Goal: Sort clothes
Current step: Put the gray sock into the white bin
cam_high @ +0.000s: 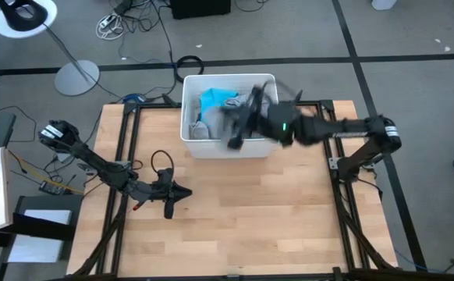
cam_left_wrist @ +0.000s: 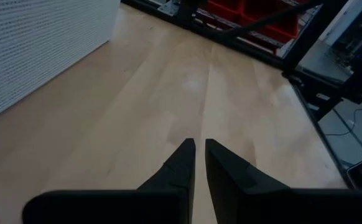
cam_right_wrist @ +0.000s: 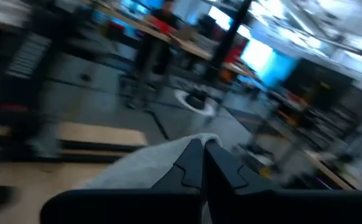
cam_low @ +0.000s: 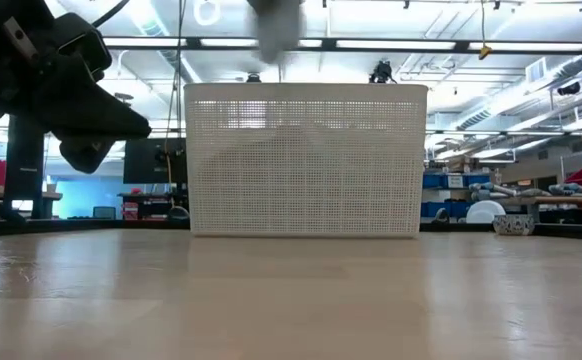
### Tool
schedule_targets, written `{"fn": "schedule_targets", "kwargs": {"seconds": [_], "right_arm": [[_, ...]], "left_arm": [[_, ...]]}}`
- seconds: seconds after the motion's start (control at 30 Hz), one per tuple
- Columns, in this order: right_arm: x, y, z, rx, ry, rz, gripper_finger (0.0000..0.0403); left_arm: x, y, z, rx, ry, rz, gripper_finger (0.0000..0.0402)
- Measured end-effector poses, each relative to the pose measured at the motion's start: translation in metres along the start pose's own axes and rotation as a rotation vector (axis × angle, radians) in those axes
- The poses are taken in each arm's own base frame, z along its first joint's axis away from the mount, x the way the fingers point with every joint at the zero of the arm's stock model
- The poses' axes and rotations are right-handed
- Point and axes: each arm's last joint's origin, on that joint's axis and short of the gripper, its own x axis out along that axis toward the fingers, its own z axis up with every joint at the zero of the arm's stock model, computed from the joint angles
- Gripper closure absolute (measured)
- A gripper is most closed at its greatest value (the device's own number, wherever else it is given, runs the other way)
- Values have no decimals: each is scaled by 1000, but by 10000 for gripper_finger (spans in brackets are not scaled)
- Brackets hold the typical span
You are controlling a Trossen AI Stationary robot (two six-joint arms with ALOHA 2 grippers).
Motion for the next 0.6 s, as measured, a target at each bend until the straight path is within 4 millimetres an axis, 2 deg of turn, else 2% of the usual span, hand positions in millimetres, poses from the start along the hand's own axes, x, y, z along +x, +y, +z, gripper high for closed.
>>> {"fn": "schedule_targets", "kwargs": {"seconds": [0.13, 0.27, 0.37, 0.47, 0.6], "right_arm": [[20, -43, -21, -1, 64, -77, 401], [34, -65, -41, 175, 97, 10, 397], [44, -66, -63, 297, 171, 121, 388], [47, -63, -88, 302, 282, 186, 373], [47, -67, -107, 305, 412, 197, 341]], "left_arm": [[0, 1, -1, 12, 1, 21, 360], [0, 2, 0, 37, -19, 52, 360], [0, 3, 0, 47, -30, 71, 360], [0, 4, 0, 54, -36, 97, 360], [0, 6, -1, 67, -31, 121, 360]]}}
